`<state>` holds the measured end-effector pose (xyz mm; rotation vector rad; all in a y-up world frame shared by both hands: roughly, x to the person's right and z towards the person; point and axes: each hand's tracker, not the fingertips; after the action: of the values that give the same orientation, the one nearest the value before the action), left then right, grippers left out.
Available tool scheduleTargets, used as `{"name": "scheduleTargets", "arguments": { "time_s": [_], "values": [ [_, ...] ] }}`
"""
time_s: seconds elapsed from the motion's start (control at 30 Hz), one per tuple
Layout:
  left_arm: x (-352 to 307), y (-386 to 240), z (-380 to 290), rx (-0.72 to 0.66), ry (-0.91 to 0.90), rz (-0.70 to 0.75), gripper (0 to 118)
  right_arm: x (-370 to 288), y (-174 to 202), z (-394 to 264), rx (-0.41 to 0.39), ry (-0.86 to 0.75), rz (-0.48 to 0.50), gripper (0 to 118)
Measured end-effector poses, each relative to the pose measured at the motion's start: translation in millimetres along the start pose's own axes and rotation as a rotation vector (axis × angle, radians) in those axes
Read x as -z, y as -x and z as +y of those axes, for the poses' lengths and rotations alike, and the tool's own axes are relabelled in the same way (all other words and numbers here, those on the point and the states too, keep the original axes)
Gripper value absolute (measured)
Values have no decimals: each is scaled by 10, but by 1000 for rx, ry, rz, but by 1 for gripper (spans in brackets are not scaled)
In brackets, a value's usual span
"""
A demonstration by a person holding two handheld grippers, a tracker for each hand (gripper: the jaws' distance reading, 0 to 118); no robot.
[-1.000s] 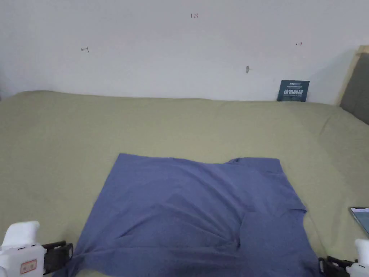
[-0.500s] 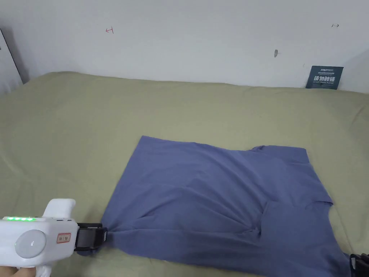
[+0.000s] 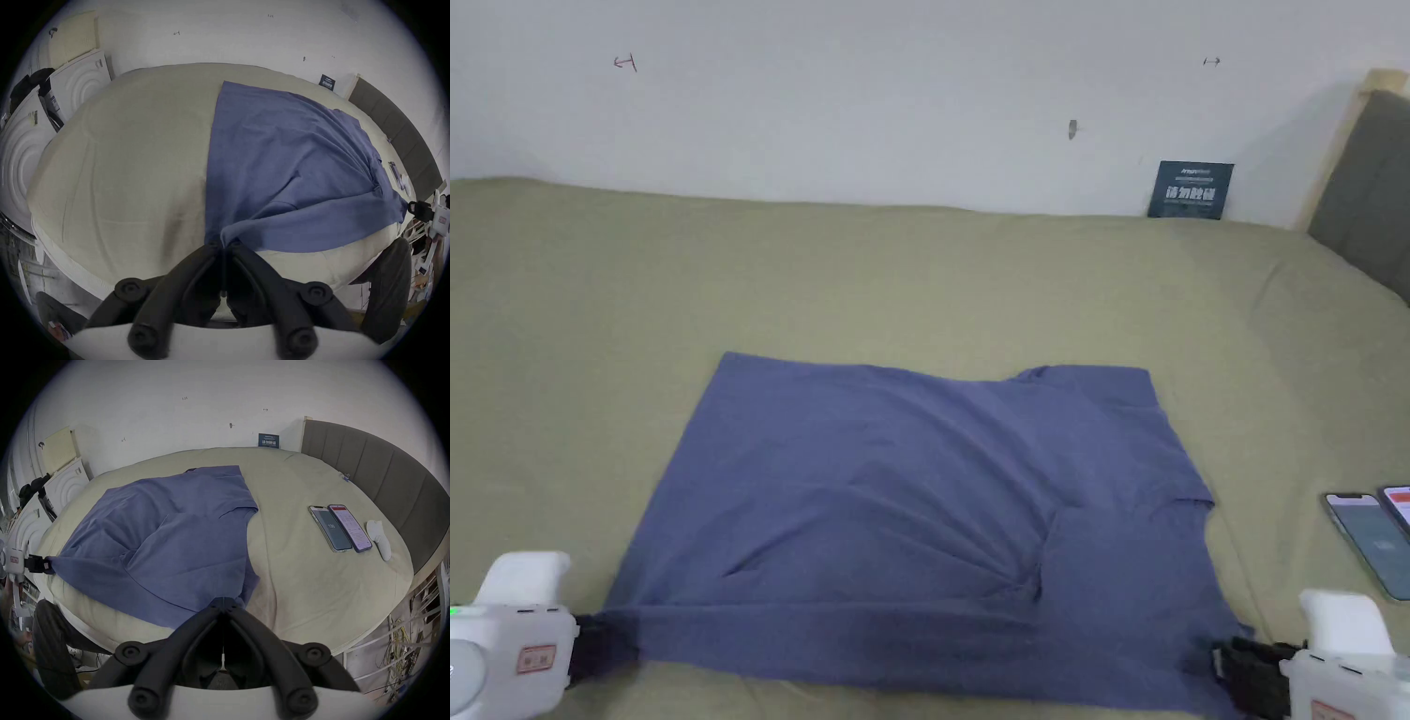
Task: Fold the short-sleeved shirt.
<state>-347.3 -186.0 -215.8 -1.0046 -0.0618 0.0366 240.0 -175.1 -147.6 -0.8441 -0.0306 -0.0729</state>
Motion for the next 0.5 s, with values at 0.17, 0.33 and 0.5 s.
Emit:
{"name": "scheduleTargets", "arguments": {
  "time_s": [0.17, 0.33, 0.5],
  "values": [
    [-39, 1, -48, -20, 4, 3, 3, 241, 28, -6, -21, 86, -13, 101],
    [-42, -25, -18, -42, 16, 13, 3, 294, -9, -32, -35, 141, -5, 6],
    [-84, -18, 119, -31, 9, 3, 3, 152, -100, 155, -3, 96, 2, 3]
  ]
}}
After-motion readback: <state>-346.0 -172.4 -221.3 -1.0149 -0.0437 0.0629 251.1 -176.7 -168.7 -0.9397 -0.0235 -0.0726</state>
